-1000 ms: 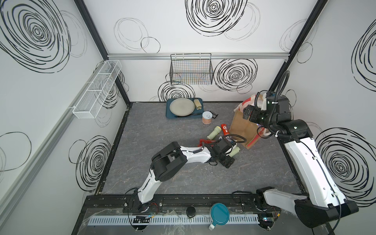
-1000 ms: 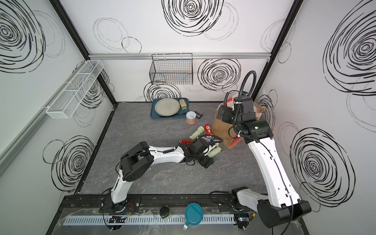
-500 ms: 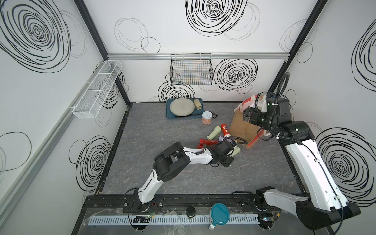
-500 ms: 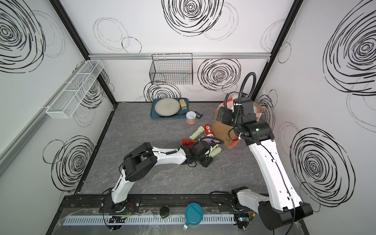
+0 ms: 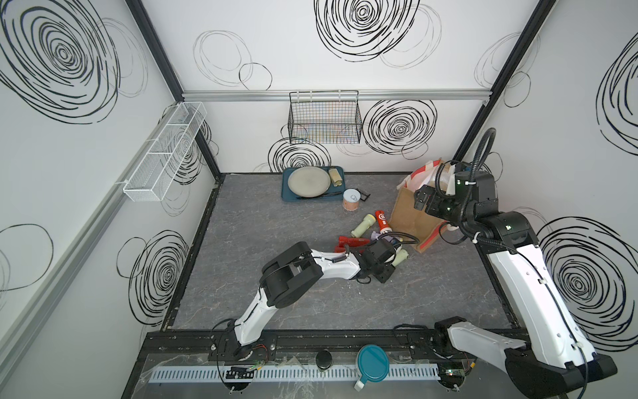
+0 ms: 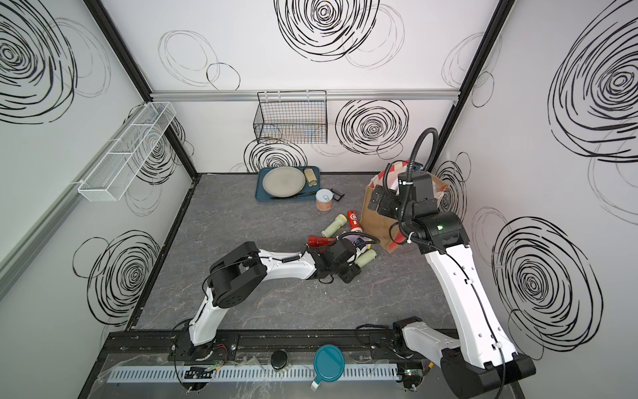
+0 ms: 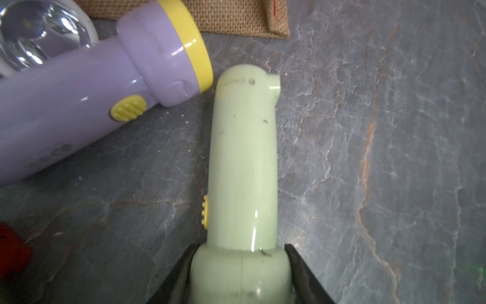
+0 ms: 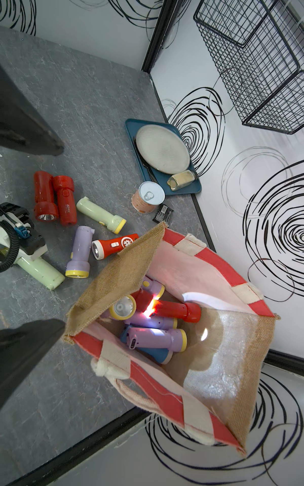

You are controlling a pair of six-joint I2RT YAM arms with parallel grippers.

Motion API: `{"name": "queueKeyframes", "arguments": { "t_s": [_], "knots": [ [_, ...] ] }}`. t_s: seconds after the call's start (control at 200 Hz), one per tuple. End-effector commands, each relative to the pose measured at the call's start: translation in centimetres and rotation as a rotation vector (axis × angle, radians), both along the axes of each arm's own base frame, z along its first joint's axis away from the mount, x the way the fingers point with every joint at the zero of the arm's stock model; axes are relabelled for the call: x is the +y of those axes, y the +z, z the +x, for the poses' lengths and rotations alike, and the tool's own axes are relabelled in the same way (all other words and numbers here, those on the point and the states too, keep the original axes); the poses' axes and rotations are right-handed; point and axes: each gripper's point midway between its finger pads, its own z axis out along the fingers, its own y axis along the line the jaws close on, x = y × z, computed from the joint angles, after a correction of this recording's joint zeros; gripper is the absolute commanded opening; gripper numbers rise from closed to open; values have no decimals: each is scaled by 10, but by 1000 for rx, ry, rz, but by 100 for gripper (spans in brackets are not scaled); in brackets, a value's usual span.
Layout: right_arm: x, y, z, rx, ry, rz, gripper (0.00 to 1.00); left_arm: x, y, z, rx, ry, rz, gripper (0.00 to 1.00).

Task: Put the flashlights into the tote bags
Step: Pick up the flashlight from the center of the board.

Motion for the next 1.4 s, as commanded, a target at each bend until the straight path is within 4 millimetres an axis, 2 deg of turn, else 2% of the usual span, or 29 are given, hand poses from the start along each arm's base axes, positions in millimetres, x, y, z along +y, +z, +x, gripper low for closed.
{"name": "queueKeyframes", "arguments": {
  "t_s": [0.0,0.295,0.45,0.565,0.751,0.916,1.056,1.191,1.281,1.396],
  "knots": [
    [0,1,-6,-7,-5,16,100,7,2,-5,39,3,-26,26],
    [13,5,-1,-38,41,70,100,33,52,-11,90,62,-188,0],
    [35,9,6,-61,124,128,100,57,86,-14,86,109,-258,0],
    [56,9,12,-72,182,156,100,76,109,-7,80,167,-302,0],
    [85,10,19,-83,246,230,99,107,148,16,53,286,-387,0],
    [112,10,25,-84,302,346,98,132,192,37,19,377,-510,0],
    [135,0,29,-66,342,450,97,150,225,53,-5,433,-605,0],
    [152,-15,32,-32,358,532,95,168,248,69,5,500,-710,0],
    [159,-22,35,-30,361,588,92,173,263,74,-9,513,-763,0],
    [172,-30,41,-17,387,645,92,173,270,77,-5,512,-799,0]
  ]
}}
